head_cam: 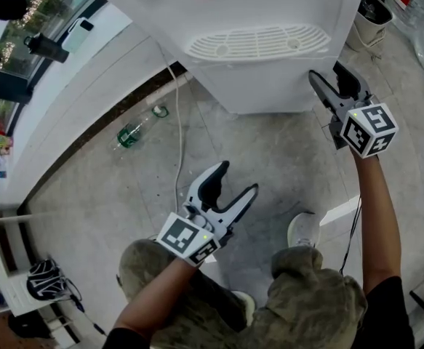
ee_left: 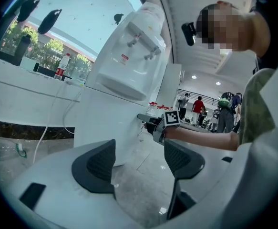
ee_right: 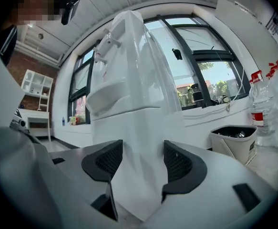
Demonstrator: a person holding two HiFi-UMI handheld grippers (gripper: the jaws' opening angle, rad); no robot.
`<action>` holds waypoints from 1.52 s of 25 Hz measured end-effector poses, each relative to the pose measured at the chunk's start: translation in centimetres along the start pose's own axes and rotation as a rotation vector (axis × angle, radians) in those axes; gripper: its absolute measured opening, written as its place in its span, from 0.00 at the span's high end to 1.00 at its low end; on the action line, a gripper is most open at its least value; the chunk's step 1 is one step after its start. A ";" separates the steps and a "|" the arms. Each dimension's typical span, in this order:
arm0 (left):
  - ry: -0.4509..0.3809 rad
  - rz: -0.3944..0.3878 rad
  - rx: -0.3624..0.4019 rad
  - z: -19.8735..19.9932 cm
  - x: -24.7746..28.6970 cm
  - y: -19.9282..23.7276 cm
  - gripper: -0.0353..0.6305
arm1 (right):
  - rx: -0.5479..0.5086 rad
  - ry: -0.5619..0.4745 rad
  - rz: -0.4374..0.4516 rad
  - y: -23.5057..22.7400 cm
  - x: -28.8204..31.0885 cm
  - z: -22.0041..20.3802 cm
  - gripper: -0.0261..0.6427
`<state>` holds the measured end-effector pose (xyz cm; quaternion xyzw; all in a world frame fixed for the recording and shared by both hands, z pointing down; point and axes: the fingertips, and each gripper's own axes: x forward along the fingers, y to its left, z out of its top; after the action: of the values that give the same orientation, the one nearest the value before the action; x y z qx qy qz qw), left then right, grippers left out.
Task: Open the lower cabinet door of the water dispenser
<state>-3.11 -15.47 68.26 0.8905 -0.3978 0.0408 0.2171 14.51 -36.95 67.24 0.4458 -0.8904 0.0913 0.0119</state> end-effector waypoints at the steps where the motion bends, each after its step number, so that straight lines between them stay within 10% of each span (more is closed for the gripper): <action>1: 0.003 -0.001 -0.002 -0.1 -0.1 0.0 0.50 | -0.012 0.007 0.006 0.2 0.1 0.0 0.58; 38: 0.007 -0.059 0.042 -0.1 1.0 -3.3 0.50 | -0.094 -0.046 -0.016 5.6 -7.2 -2.0 0.75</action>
<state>-0.06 -14.19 67.41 0.9059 -0.3699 0.0457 0.2010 14.26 -27.68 67.58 0.4536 -0.8902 0.0389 0.0133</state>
